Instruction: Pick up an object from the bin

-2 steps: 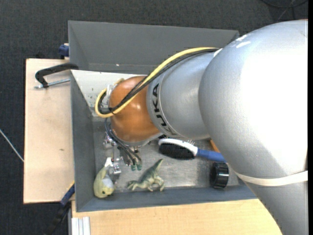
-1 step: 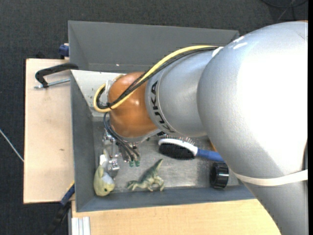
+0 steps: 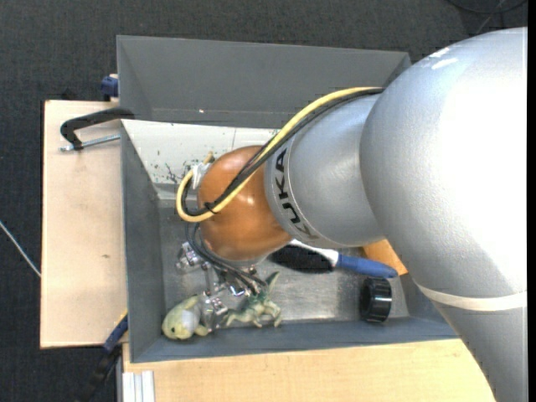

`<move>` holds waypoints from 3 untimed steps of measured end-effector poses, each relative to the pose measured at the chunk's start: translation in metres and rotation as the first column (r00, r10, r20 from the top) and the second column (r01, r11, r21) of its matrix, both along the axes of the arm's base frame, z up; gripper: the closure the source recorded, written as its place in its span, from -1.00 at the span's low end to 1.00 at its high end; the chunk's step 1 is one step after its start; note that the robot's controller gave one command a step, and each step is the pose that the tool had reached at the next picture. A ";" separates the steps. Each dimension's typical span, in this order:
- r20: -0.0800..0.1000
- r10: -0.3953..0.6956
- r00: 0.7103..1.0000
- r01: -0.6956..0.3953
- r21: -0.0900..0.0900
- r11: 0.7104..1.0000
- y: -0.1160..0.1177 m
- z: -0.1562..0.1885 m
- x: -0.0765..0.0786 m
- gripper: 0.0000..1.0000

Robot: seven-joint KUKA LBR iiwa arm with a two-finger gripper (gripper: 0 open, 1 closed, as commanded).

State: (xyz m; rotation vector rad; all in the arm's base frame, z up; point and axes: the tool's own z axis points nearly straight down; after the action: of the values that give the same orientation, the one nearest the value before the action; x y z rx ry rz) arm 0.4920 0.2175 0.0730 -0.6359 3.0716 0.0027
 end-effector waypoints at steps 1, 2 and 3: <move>0.000 -0.002 1.000 0.002 0.001 1.000 0.000 0.000 0.000 -1.00; 0.000 -0.001 1.000 0.001 0.001 1.000 0.000 0.000 0.000 -1.00; 0.002 0.356 0.935 -0.356 0.000 0.935 0.014 0.005 0.000 -1.00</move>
Offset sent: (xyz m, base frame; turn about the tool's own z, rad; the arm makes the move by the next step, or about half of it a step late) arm 0.0000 0.0000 0.0000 0.0000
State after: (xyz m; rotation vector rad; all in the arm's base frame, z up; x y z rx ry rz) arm 0.4922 0.2314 0.0784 -1.1806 2.9046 0.0038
